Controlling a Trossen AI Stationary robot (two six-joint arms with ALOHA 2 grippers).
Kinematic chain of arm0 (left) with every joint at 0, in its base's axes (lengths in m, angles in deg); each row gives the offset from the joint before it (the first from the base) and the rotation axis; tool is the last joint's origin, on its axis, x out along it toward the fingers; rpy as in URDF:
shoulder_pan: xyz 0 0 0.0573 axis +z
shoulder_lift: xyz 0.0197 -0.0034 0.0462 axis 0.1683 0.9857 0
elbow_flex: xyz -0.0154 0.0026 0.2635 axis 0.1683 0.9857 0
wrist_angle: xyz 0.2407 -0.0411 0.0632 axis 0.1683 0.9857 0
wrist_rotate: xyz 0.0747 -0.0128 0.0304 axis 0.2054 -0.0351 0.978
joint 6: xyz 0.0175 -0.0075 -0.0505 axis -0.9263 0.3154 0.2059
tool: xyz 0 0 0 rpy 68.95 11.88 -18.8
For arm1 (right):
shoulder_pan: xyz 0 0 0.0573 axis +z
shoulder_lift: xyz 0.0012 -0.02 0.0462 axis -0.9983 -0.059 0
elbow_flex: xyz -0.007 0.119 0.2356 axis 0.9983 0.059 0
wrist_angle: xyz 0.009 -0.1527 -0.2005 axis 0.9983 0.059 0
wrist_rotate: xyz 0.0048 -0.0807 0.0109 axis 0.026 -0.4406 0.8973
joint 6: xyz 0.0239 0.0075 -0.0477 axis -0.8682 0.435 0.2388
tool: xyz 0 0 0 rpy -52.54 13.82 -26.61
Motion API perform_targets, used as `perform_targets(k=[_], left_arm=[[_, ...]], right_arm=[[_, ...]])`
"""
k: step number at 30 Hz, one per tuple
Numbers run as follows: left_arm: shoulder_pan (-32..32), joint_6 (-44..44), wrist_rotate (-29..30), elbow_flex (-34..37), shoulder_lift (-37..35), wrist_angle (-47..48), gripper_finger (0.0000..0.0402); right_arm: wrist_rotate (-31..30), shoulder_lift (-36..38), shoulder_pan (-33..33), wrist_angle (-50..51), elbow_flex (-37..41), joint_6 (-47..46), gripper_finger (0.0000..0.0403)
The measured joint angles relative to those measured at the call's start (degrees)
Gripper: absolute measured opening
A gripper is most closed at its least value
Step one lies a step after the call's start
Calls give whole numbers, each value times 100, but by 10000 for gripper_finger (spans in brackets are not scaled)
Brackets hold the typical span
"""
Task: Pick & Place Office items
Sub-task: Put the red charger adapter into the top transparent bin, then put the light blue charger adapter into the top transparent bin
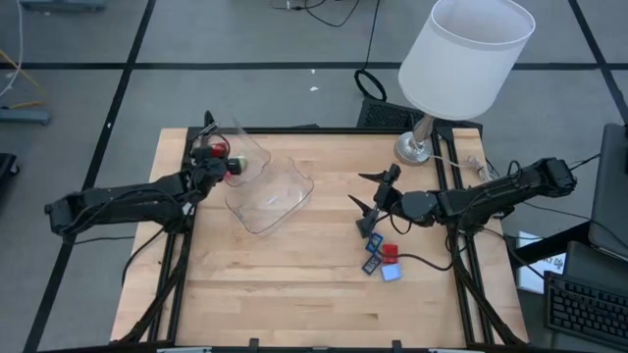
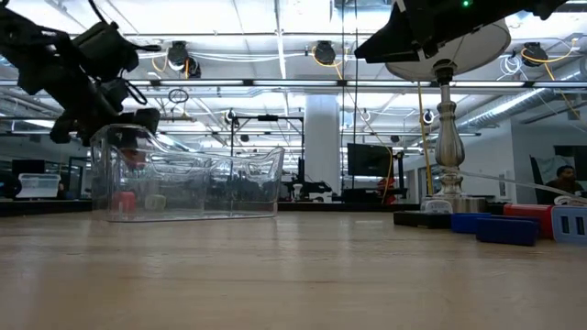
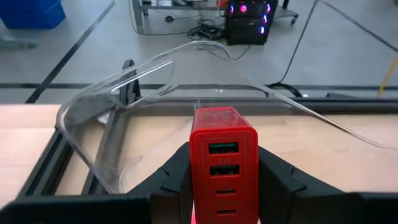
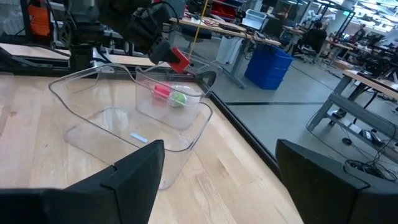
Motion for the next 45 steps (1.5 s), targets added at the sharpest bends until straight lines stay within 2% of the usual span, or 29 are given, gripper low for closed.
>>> perform_targets(k=[8, 14, 25, 31, 40, 45], left_arm=[[344, -43, 0, 398, 0, -789, 124], [449, -3, -88, 459, 0, -860, 130], [449, 8, -100, 459, 0, -911, 196], [449, -2, -103, 459, 0, -902, 217], [449, -4, -107, 459, 0, -897, 212], [449, -21, -294, 459, 0, -715, 202]], right_arm=[[0, 0, 0, -37, 0, 6, 297], [0, -1, 0, -43, 0, 15, 297], [0, 0, 0, -43, 0, 15, 297], [0, 1, 0, -43, 0, 2, 297], [1, -1, 0, -168, 2, -2, 297], [37, -63, 43, -295, 4, -500, 297]])
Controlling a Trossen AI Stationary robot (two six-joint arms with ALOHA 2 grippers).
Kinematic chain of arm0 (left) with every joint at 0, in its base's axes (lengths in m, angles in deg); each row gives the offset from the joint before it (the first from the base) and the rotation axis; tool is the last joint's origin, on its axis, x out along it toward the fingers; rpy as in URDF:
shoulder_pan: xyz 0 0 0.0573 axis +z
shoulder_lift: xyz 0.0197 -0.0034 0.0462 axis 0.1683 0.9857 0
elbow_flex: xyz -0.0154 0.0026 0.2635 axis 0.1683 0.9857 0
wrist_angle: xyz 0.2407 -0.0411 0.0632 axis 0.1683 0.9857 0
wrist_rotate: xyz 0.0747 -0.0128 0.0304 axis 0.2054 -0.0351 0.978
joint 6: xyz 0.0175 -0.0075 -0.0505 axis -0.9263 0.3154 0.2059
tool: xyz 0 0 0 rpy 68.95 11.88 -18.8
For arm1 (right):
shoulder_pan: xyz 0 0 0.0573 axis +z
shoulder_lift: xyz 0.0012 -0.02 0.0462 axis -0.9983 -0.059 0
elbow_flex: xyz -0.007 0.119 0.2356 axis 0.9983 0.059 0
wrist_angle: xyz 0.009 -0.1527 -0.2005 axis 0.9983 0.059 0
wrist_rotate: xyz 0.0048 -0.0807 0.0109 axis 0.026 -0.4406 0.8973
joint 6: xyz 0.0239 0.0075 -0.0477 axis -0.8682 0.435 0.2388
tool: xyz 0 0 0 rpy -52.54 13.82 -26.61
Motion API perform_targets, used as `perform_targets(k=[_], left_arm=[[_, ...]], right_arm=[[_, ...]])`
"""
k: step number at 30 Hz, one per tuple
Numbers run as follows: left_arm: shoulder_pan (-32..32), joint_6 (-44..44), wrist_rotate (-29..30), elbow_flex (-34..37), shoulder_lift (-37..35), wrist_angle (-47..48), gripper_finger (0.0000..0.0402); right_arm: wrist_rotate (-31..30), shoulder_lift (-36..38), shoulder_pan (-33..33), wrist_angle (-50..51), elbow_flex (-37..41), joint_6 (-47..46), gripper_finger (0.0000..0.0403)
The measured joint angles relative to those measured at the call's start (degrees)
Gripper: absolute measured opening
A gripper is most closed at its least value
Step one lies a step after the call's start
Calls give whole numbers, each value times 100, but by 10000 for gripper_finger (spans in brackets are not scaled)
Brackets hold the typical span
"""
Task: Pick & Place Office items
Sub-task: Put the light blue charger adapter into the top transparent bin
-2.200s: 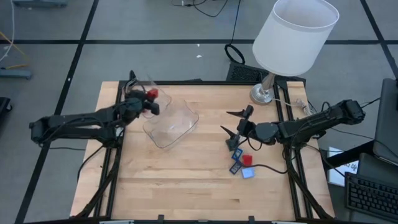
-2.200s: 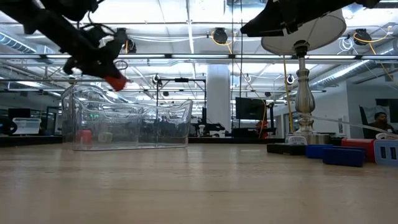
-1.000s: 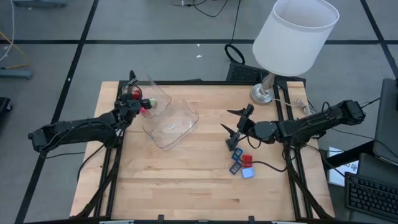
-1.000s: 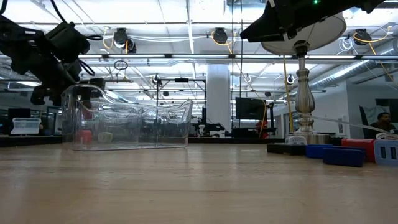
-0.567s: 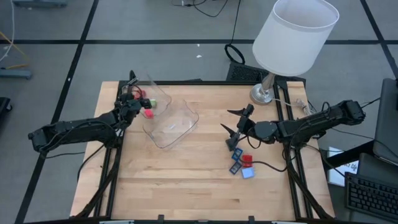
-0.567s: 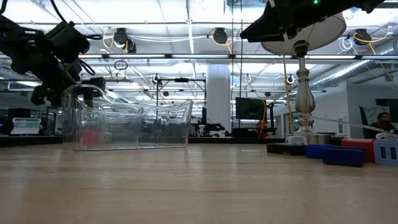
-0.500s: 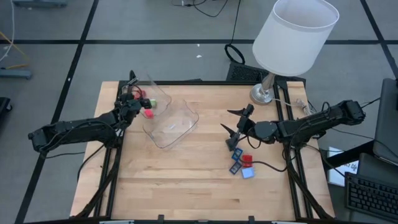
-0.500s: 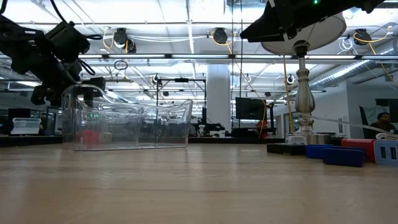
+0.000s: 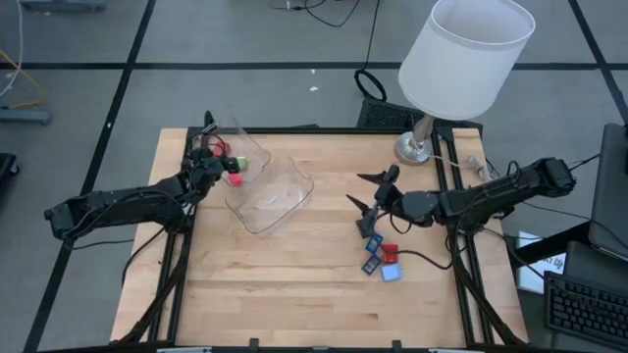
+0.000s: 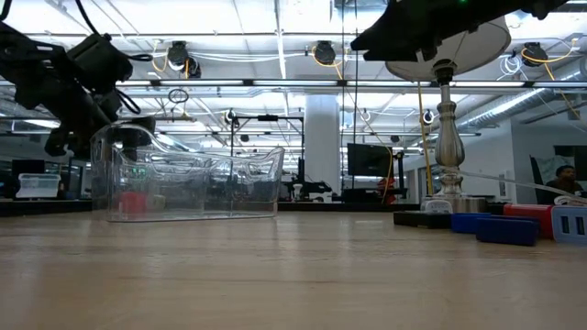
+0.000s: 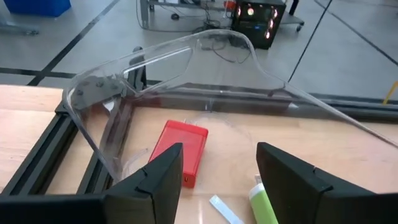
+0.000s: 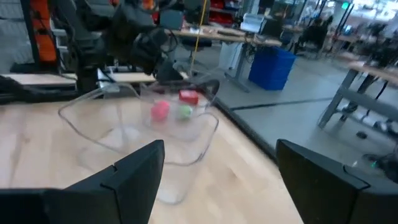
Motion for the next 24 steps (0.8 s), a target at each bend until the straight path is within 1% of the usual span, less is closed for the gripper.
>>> perform_targets(k=[2, 5, 8, 10, 12, 14, 16, 19, 22, 24], left_arm=[[0, -70, -56, 0, 0, 6, 198], [0, -502, -285, 0, 0, -115, 191], [0, -1090, -730, 0, 1, -396, 184], [0, -1567, -1196, 0, -22, -681, 179], [0, -1812, -1766, 0, -93, -938, 173], [0, -2088, -2433, 0, -208, -1180, 166], [-1, -2329, -3177, 0, -387, -1316, 157], [-2, -2492, -4188, 0, -797, -1266, 144], [-2, -2414, -4932, 0, -1373, -999, 131], [-2, -2348, -5170, 0, -1873, -825, 124]], right_arm=[[345, 6, 52, 129, 0, -162, 297], [1270, 20, 164, 194, 0, -210, 297], [2019, 96, 336, -19, 0, -132, 297], [2215, 170, 509, 39, -2, 31, 297], [2133, 237, 724, 214, -2, 175, 297], [1830, 353, 1007, 496, -2, 88, 297], [1501, 463, 1291, 744, -2, -161, 294], [1064, 692, 1779, 1218, -2, -685, 289], [732, 909, 2302, 1734, -2, -1249, 283], [536, 1006, 2609, 2009, -2, -1643, 278]])
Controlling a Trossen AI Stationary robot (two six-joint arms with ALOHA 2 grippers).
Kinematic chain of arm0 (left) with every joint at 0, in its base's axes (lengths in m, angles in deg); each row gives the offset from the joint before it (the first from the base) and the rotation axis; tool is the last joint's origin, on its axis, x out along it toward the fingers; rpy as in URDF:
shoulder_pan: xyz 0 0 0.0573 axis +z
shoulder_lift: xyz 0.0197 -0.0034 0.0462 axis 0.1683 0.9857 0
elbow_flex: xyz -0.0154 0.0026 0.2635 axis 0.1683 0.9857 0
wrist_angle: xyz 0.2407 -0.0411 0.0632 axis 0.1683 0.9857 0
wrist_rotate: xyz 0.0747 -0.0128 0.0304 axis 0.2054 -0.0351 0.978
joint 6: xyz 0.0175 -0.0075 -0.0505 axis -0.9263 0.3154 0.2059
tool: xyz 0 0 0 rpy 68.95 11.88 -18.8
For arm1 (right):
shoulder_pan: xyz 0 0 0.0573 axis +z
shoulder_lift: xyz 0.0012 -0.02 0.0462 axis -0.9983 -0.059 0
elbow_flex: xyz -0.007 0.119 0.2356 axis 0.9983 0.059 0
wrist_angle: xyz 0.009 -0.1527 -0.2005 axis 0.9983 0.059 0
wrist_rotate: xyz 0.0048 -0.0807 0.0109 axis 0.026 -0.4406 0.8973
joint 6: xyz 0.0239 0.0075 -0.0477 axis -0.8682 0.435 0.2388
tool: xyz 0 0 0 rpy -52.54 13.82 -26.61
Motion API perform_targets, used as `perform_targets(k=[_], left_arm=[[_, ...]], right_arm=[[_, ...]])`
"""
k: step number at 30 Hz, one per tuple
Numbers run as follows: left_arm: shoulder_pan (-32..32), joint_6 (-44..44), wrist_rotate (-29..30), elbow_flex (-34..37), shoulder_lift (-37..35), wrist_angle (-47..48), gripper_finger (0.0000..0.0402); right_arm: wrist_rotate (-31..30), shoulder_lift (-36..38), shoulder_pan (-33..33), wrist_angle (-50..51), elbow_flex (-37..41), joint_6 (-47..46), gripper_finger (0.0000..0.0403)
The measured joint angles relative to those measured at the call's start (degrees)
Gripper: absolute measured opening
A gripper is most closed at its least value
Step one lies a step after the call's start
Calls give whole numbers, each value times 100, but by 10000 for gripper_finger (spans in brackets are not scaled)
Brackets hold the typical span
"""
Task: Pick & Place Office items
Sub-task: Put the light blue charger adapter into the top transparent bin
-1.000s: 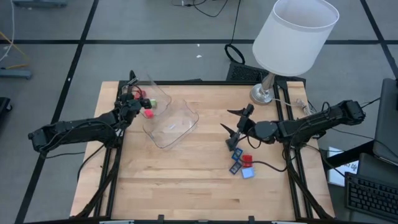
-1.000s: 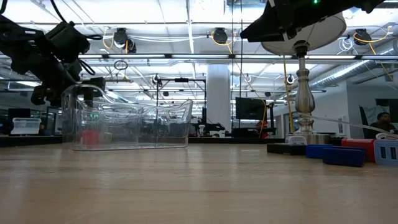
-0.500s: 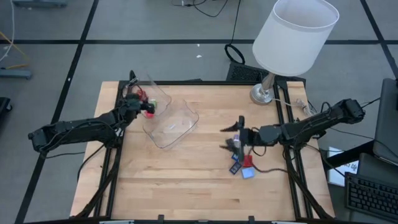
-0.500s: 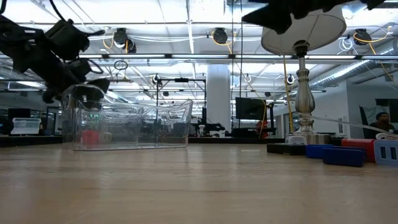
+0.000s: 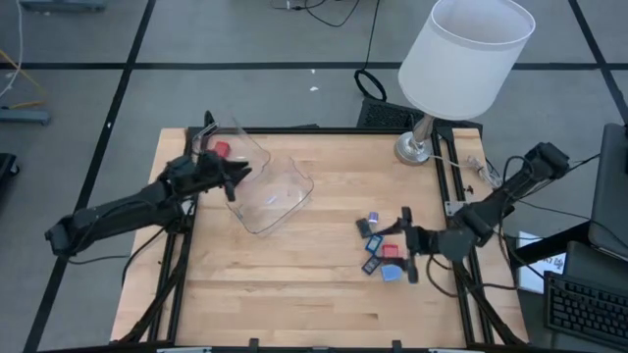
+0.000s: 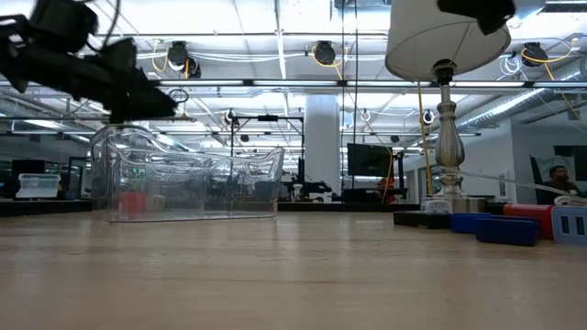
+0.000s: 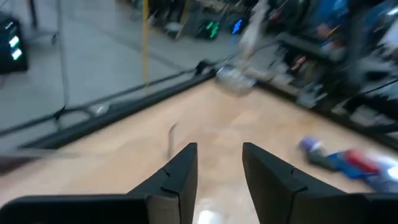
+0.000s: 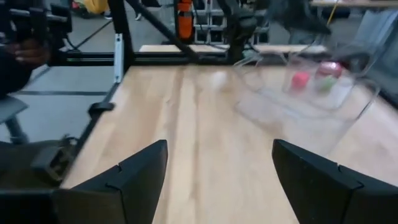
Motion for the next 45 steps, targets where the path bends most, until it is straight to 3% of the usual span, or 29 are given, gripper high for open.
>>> perform_targets(k=[5, 10, 13, 22, 29, 38, 45], left_arm=[[-23, 221, -226, 0, -1432, 920, 110], [-149, 280, -248, -2, -2693, 2059, 107], [-259, 285, -356, -211, -2667, 2333, 106], [-474, 138, -403, -397, -2619, 1588, 106], [-474, 55, -425, -383, -2606, 1927, 106], [-476, 51, -507, -224, -2568, 1987, 106], [-476, 120, -505, -142, -2566, 1992, 106]], right_arm=[[-131, -77, 560, 405, -2, -1013, 268], [-112, -605, 831, 724, -4, -1814, 254], [239, -1078, 843, 1012, -4, -2253, 243], [1563, -1973, 567, 2951, -7, -3098, 214], [1985, -2234, 465, 2286, -7, -2857, 208], [1894, -2795, 371, 2110, -35, -2436, 208], [2023, -2898, 317, 1981, 8, -2471, 249]])
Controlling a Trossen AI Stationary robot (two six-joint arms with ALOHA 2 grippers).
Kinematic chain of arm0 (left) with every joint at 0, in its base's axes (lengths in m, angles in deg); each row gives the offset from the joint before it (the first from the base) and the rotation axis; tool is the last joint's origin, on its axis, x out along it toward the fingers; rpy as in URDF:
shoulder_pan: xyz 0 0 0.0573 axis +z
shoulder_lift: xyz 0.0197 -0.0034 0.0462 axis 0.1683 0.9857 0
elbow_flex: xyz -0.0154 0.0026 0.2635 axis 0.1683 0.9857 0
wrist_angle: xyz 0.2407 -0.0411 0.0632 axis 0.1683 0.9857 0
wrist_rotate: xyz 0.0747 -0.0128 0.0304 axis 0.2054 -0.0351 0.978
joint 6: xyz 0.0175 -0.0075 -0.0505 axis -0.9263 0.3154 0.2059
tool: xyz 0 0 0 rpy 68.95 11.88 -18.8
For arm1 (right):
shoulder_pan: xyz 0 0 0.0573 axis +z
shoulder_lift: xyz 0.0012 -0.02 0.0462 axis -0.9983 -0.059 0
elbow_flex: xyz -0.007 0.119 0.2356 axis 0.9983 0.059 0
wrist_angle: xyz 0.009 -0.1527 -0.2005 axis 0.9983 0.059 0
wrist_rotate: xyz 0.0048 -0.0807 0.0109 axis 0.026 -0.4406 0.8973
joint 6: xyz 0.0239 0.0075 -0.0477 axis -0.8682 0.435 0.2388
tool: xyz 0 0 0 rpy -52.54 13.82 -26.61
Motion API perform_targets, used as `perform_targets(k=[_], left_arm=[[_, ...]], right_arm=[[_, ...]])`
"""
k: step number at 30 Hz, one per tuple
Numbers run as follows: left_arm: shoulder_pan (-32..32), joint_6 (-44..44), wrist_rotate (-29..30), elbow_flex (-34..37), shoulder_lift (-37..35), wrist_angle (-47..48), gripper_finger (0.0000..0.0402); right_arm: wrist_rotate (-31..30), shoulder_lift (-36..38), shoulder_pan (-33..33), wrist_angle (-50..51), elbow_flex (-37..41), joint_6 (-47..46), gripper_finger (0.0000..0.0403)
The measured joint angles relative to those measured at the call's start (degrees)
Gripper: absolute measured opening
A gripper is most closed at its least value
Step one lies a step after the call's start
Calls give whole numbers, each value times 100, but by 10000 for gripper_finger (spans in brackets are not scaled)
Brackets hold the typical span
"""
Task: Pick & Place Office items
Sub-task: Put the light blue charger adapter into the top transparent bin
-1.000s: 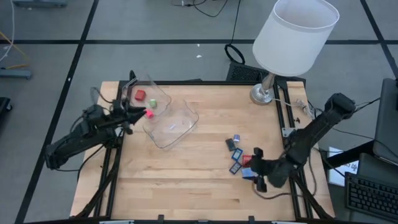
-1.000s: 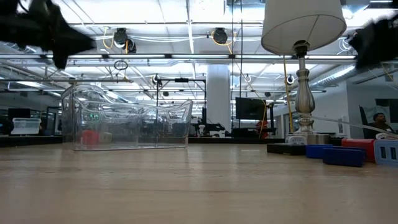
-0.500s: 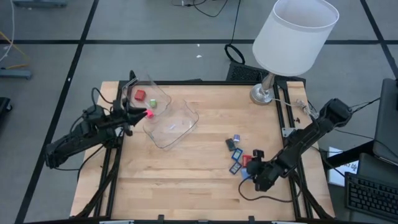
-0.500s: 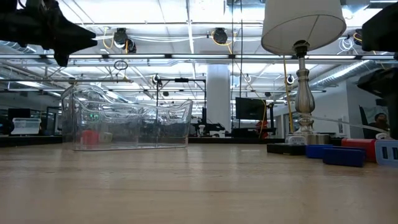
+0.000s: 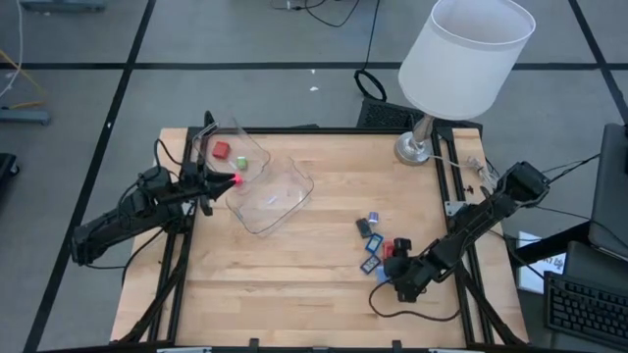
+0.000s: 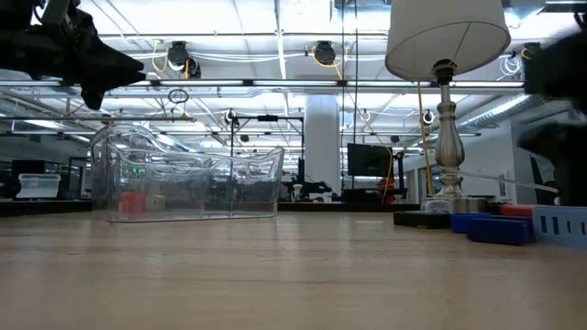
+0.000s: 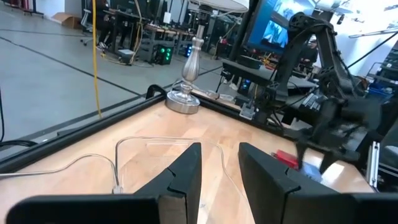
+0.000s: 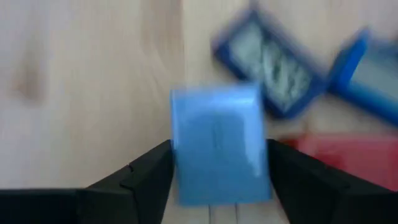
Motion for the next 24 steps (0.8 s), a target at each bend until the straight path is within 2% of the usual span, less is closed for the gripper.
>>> perform_targets(k=[5, 9, 18, 24], left_arm=[[0, 2, 14, 0, 2, -6, 106], [0, 15, 20, 0, 2, -18, 106], [0, 42, 76, 2, 2, -22, 106], [0, 46, 74, 2, 2, -22, 106]], right_arm=[[252, 7, 1, 8, -4, -19, 293], [262, 12, -43, -28, -4, -36, 304], [-189, 9, -75, -233, -1, -28, 271], [-162, 12, -80, -225, -4, 135, 236]])
